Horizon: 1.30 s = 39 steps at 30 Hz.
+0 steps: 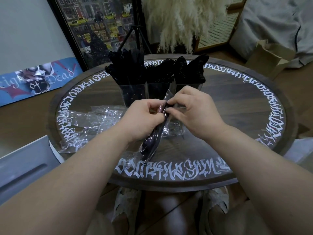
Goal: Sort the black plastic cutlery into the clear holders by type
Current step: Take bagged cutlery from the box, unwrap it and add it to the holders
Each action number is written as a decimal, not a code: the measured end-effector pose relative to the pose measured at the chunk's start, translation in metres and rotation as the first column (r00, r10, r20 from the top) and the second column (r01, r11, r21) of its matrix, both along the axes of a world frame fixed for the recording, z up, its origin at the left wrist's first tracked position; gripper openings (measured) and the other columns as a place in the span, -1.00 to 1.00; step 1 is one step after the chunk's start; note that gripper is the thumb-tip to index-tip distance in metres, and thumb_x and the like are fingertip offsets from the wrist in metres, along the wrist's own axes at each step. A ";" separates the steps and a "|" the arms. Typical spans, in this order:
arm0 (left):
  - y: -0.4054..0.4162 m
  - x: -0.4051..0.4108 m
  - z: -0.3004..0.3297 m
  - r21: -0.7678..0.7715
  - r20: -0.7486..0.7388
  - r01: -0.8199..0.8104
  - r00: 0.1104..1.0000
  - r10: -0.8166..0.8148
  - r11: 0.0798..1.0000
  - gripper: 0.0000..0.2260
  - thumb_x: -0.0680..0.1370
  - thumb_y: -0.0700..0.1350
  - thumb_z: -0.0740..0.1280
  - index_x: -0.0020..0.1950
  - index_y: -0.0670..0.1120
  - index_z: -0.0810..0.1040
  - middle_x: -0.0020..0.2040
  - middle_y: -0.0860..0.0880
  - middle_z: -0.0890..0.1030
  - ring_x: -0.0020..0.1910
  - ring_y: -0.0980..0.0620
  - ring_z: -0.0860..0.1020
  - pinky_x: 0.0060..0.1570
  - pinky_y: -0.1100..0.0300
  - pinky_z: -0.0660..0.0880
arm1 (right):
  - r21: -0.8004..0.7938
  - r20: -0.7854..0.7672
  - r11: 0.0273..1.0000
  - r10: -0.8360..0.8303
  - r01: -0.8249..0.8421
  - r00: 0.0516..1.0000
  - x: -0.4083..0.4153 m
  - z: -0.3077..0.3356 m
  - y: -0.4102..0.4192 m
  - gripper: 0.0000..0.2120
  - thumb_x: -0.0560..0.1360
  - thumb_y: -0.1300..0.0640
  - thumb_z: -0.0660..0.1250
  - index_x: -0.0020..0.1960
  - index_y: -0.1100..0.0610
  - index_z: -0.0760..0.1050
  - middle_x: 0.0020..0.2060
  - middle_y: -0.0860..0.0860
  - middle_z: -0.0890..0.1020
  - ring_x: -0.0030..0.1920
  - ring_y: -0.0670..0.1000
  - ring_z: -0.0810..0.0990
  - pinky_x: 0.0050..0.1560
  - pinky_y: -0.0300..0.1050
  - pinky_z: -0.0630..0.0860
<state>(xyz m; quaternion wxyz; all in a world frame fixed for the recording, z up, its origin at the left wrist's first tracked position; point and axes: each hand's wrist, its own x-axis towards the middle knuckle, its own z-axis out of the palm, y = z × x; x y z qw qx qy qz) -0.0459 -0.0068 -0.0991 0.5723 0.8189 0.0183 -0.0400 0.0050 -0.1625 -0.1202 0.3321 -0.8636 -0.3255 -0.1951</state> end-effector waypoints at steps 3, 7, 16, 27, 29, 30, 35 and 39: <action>0.001 -0.003 0.002 0.011 0.013 0.035 0.999 -0.035 0.999 -0.67 0.51 -0.33 0.33 -0.03 0.13 0.62 -0.04 -0.11 0.68 -0.06 -0.09 0.64 0.00 0.11 0.55 | 0.035 -0.016 0.999 -0.028 0.029 0.999 -0.001 -0.001 0.002 -0.82 0.37 0.07 0.49 -0.10 0.16 0.66 -0.20 0.03 0.61 -0.23 -0.01 0.58 -0.19 -0.06 0.57; 0.000 -0.003 0.002 0.025 0.017 0.063 0.998 -0.064 0.998 -0.66 0.51 -0.32 0.34 0.01 0.15 0.62 -0.02 -0.07 0.69 0.02 -0.08 0.62 0.05 0.18 0.55 | 0.077 -0.081 0.994 -0.068 0.074 0.994 -0.002 0.000 0.003 -0.81 0.37 0.06 0.52 -0.12 0.15 0.64 -0.20 0.03 0.61 -0.22 -0.01 0.58 -0.17 -0.12 0.54; 0.003 -0.004 0.002 0.039 -0.043 0.097 0.995 -0.095 0.995 -0.63 0.51 -0.37 0.31 0.00 0.13 0.62 -0.12 -0.14 0.68 -0.13 -0.14 0.64 -0.01 0.02 0.57 | 0.044 -0.135 0.986 -0.154 0.161 0.979 -0.003 0.004 0.008 -0.87 0.38 0.20 0.40 -0.32 0.12 0.50 -0.35 -0.10 0.49 -0.34 -0.12 0.45 -0.25 -0.23 0.44; 0.010 0.005 -0.002 0.024 -0.099 -0.030 0.995 0.033 0.999 -0.74 0.53 -0.34 0.25 0.08 -0.07 0.62 -0.18 0.03 0.67 -0.21 0.09 0.61 -0.10 0.21 0.54 | -0.079 -0.084 0.997 0.018 -0.025 0.996 -0.001 0.002 -0.007 -0.66 0.29 0.10 0.58 -0.02 0.14 0.54 -0.02 0.00 0.49 -0.10 -0.07 0.49 -0.07 -0.10 0.53; 0.009 0.005 -0.002 -0.001 -0.099 -0.030 0.995 0.030 1.000 -0.79 0.55 -0.30 0.27 0.08 -0.09 0.62 -0.14 -0.06 0.68 -0.19 0.04 0.61 -0.07 0.16 0.57 | -0.099 -0.037 0.995 0.027 -0.030 0.999 -0.001 0.002 -0.006 -0.64 0.27 0.14 0.58 -0.01 0.16 0.54 0.00 0.01 0.49 -0.09 -0.06 0.47 -0.10 -0.07 0.53; 0.009 0.005 -0.001 -0.002 -0.094 -0.029 0.995 0.028 1.000 -0.81 0.56 -0.28 0.28 0.07 -0.08 0.63 -0.11 -0.09 0.69 -0.16 0.01 0.62 -0.03 0.13 0.57 | -0.111 -0.008 0.993 0.031 -0.031 0.999 0.000 0.001 -0.006 -0.64 0.27 0.15 0.58 -0.01 0.16 0.55 -0.01 0.03 0.49 -0.08 -0.03 0.48 -0.13 -0.06 0.53; 0.011 0.004 -0.003 0.006 -0.072 -0.026 0.997 0.027 1.000 -0.80 0.57 -0.25 0.29 0.00 0.01 0.64 -0.07 -0.10 0.69 -0.14 0.03 0.61 -0.03 0.22 0.55 | -0.135 0.219 0.991 0.033 -0.004 0.975 -0.001 -0.001 -0.002 -0.86 0.44 0.10 0.38 -0.11 0.17 0.61 -0.13 0.07 0.54 -0.16 0.09 0.50 -0.32 -0.04 0.51; 0.013 0.004 -0.002 -0.016 -0.075 -0.036 0.997 0.034 0.999 -0.80 0.58 -0.26 0.26 -0.02 -0.03 0.65 -0.17 -0.06 0.69 -0.20 0.05 0.60 -0.13 0.25 0.54 | -0.157 0.216 0.987 0.076 -0.042 0.973 0.000 -0.002 -0.001 -0.83 0.42 0.13 0.43 -0.02 0.17 0.63 -0.13 0.07 0.55 -0.16 0.10 0.51 -0.29 -0.03 0.53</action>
